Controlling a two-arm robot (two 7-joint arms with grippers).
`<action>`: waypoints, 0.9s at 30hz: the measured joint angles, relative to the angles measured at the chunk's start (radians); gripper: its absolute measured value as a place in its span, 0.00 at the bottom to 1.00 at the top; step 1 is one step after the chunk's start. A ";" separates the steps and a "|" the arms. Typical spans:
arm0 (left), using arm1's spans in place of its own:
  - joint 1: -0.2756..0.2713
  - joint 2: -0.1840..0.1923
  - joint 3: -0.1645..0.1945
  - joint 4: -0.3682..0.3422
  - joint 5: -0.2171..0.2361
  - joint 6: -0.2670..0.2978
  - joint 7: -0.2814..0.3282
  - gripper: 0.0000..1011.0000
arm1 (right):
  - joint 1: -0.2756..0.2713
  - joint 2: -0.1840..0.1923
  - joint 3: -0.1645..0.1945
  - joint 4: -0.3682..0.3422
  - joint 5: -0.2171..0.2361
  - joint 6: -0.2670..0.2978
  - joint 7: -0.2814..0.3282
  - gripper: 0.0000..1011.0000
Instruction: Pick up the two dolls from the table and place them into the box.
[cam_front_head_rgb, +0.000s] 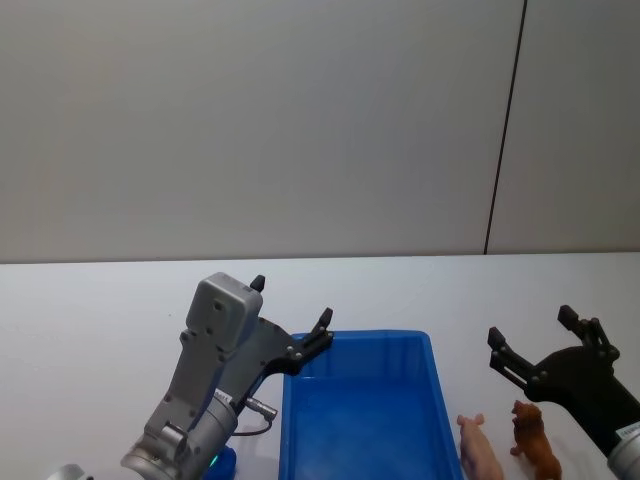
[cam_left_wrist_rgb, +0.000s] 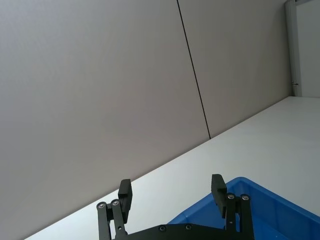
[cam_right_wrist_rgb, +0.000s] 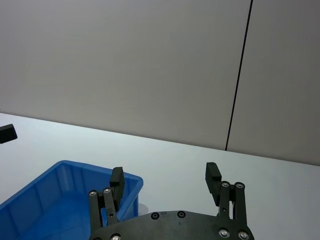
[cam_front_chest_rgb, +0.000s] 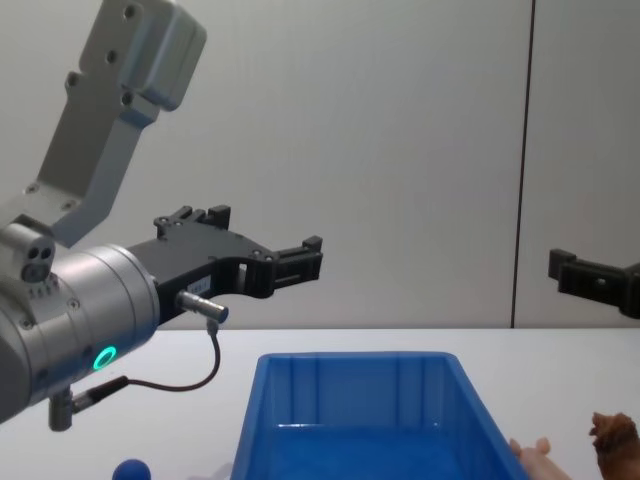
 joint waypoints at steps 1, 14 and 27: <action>0.000 0.000 0.000 0.000 0.000 0.000 0.000 0.99 | 0.000 0.000 0.000 0.000 0.000 0.000 0.000 0.99; 0.000 0.000 0.000 0.000 0.000 0.000 0.000 0.99 | -0.005 0.007 0.007 0.001 0.011 0.008 0.001 0.99; 0.000 0.000 0.000 0.000 0.000 0.000 0.000 0.99 | -0.037 0.033 0.028 0.002 0.058 0.079 -0.014 0.99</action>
